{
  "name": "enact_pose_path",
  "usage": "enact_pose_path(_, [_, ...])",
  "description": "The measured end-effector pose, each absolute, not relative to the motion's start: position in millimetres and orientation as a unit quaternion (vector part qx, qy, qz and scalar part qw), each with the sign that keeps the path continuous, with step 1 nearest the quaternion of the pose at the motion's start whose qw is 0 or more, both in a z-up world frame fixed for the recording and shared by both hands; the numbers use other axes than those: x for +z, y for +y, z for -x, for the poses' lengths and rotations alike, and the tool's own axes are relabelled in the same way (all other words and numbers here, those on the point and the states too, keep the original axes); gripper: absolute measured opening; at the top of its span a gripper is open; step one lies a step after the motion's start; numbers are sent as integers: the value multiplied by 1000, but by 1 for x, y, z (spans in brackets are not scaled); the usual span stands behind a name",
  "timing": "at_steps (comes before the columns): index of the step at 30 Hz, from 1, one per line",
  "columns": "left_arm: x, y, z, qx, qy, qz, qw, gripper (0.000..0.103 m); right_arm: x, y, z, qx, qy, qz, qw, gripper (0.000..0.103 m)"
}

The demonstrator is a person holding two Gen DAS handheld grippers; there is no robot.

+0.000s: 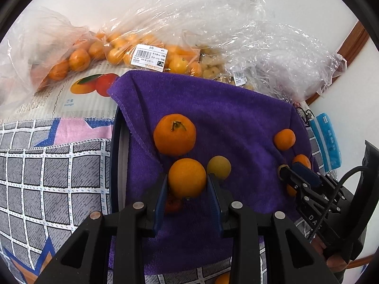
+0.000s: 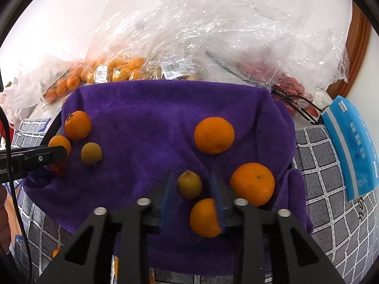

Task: Organize fruits
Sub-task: 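Lower both fruits onto the purple towel and open both tools, then withdraw both open tools toward the remaining oranges on the cloth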

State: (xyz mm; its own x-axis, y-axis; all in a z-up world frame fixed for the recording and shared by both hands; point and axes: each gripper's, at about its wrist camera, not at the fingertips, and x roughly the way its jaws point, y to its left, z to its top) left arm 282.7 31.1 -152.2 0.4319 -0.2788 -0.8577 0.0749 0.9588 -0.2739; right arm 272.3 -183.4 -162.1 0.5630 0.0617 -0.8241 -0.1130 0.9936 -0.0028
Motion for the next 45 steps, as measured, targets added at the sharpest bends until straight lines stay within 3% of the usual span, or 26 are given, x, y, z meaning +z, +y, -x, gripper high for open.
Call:
enact_pose_path(7, [-143,30,-276,-109,519,93,843,32,-151,-188,-262,46,459,24,887,42])
enact_pose_path(9, [-138,29,-272,-109,514,90,846,39,-144,-189,-257,44,453,22,890,44])
enact_pose_path(12, [-129,29,-263,-110,505,88,851,40,-135,-192,-249,39,446,18,894,46])
enact_pose_path(29, [-80,28,-195,-105,460,73,879,46,-90,-208,-180,22,413,-12,910,47])
enact_pose_path(45, [-88,43,-138,-69,460,88,881,51,-110,-188,-144,68,434,10,899,47])
